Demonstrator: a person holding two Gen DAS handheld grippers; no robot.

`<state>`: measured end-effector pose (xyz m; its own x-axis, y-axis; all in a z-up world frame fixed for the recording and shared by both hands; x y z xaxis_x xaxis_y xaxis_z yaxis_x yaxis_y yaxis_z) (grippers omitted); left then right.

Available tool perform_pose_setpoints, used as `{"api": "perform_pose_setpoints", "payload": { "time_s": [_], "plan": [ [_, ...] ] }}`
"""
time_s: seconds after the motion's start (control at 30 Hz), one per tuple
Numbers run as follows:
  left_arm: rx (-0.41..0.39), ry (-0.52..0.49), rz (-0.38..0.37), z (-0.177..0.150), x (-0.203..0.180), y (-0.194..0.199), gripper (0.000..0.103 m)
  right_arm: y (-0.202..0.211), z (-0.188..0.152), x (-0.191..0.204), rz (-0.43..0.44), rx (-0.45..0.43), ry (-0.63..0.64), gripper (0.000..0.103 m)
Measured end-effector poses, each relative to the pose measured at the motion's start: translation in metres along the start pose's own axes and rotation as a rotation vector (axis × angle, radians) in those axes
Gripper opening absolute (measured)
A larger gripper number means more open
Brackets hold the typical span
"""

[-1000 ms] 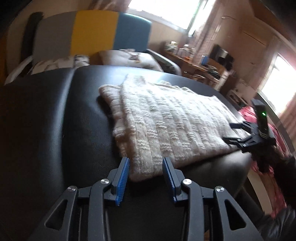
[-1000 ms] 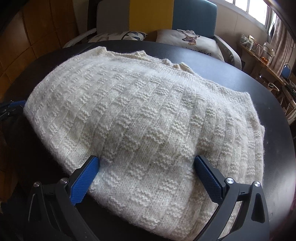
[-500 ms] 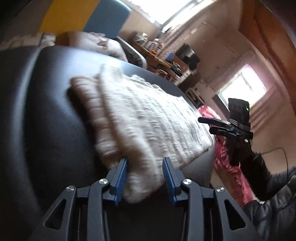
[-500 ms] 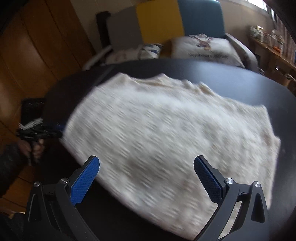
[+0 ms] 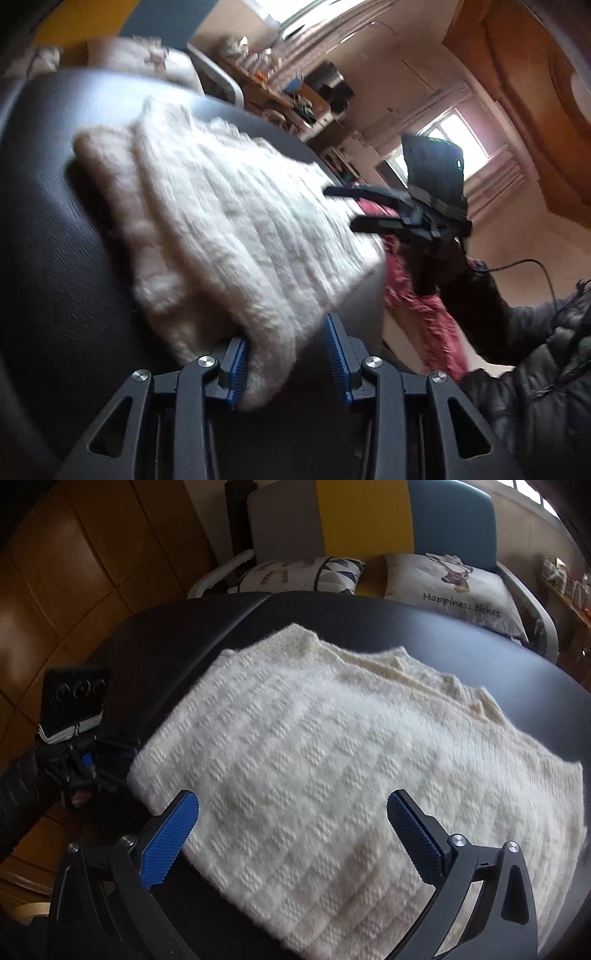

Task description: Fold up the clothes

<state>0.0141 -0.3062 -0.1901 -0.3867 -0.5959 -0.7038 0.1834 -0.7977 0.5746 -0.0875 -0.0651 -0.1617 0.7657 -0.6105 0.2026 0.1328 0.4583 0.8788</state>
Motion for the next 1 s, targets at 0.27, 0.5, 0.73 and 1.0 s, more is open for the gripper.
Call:
{"api": "perform_pose_setpoints", "payload": {
  "time_s": [0.27, 0.5, 0.73, 1.0],
  "plan": [
    [-0.018, -0.063, 0.096, -0.04, -0.022, 0.004, 0.006, -0.044, 0.007, 0.017, -0.121, 0.155, 0.12, 0.103],
    [-0.101, 0.077, 0.041, -0.062, -0.016, 0.022, 0.019, -0.05, -0.006, 0.026, -0.129, 0.121, 0.199, 0.103],
    [-0.162, 0.086, 0.048, -0.051, -0.012, 0.043, 0.029, -0.02, -0.019, 0.026, -0.116, 0.095, 0.199, 0.103],
    [-0.095, 0.11, 0.152, -0.051, -0.003, 0.018, 0.008, -0.004, -0.057, -0.018, -0.19, 0.124, 0.071, 0.103]
  ]
}}
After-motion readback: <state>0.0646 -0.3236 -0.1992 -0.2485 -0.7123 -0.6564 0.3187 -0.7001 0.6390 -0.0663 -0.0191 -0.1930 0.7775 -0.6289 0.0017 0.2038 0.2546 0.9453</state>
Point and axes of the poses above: each gripper's, at about its wrist camera, not at the fingertips, and y roughly against the way its jaws point, x to its left, z to its top, the point moved 1 cm from there along -y, roughly the way its jaws point, and after that the axes turned 8 degrees about x, right-handed, at the moved point
